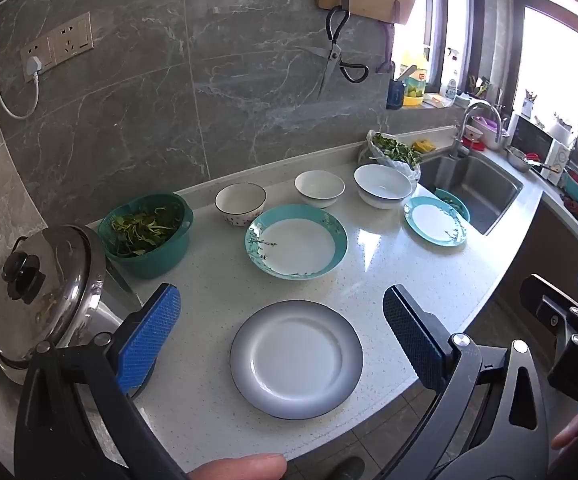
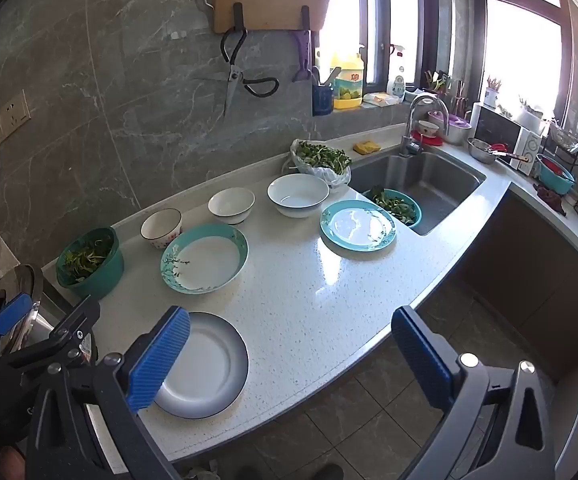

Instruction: Organize plates and bowls

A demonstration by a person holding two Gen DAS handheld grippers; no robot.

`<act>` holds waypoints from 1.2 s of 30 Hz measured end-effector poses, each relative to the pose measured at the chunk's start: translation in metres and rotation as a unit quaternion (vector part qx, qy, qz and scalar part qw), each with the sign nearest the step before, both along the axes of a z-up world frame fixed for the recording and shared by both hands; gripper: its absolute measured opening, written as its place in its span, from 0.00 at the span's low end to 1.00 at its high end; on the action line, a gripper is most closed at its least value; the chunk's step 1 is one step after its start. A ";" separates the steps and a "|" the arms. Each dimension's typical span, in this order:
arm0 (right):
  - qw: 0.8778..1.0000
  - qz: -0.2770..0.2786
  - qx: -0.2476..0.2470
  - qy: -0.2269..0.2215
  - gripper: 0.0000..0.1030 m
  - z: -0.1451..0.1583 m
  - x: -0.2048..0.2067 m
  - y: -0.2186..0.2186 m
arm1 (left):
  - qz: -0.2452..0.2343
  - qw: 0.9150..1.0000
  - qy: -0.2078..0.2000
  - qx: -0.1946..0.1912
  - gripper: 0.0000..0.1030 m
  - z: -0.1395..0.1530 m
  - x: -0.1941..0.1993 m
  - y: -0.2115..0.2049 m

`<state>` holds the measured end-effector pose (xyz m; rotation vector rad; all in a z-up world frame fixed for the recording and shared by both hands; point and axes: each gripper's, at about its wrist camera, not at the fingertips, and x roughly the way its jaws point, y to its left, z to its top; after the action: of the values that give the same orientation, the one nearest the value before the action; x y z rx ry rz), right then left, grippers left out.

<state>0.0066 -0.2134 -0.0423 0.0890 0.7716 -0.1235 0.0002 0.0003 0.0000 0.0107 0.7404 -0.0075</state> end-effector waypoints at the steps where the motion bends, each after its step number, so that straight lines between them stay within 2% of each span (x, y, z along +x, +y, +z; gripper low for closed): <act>1: 1.000 0.000 -0.001 0.002 1.00 0.000 0.000 0.000 | 0.000 1.000 -0.001 0.004 1.00 0.000 0.000 0.000; 14: 1.000 -0.001 -0.002 0.004 1.00 -0.001 0.000 0.001 | 0.003 1.000 -0.001 0.009 1.00 -0.008 -0.004 -0.005; 36: 1.000 0.000 -0.003 0.004 1.00 -0.004 -0.002 0.001 | 0.001 1.000 0.000 0.008 1.00 -0.005 -0.003 -0.002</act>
<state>0.0047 -0.2123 -0.0460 0.0832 0.7792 -0.1260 -0.0028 -0.0017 -0.0047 0.0255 0.7396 -0.0004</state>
